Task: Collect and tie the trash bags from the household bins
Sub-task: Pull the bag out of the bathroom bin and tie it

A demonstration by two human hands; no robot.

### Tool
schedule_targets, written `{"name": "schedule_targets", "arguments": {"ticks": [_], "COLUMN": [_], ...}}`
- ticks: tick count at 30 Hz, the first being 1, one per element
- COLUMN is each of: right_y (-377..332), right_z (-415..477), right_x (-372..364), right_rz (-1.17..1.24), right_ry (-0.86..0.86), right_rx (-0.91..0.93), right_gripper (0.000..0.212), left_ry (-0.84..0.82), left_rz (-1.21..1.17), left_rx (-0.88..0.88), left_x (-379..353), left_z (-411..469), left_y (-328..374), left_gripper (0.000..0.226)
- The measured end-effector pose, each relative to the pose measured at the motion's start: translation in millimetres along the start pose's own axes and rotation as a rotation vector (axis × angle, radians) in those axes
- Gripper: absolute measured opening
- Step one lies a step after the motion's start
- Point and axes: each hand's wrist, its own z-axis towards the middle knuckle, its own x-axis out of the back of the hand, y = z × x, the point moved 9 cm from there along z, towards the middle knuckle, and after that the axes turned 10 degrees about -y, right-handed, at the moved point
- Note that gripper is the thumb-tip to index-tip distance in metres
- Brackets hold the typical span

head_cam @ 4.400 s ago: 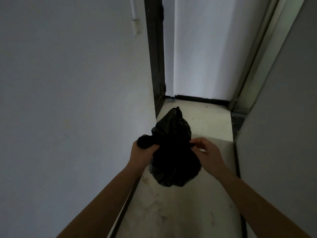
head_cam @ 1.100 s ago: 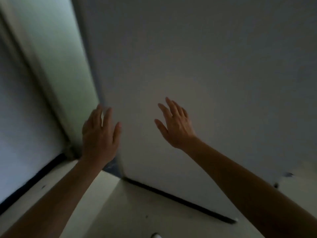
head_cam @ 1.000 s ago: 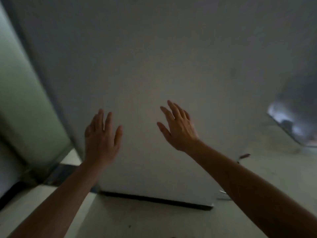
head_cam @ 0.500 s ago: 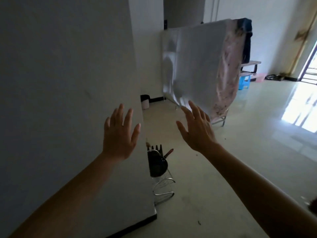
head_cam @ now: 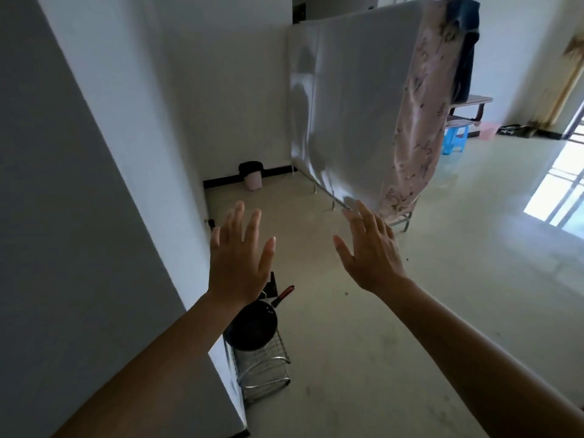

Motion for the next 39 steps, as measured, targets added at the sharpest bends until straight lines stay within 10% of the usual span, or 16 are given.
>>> {"name": "schedule_targets", "arguments": {"ticks": [28, 39], "right_y": [311.1, 317.3], "right_z": [607.7, 896.8], "right_x": [-129.2, -244.9], "right_rz": [-0.012, 0.044], "right_ry": [0.011, -0.14], "right_rx": [0.035, 0.217], "right_gripper": [0.059, 0.067], "left_ry": [-0.05, -0.084], "left_rz": [-0.04, -0.007], "left_rx": [0.088, 0.253], "left_x": [-284.4, -373.4], "left_z": [660.7, 843.5], "left_y": [-64.6, -206.2], "left_gripper": [0.071, 0.081]}}
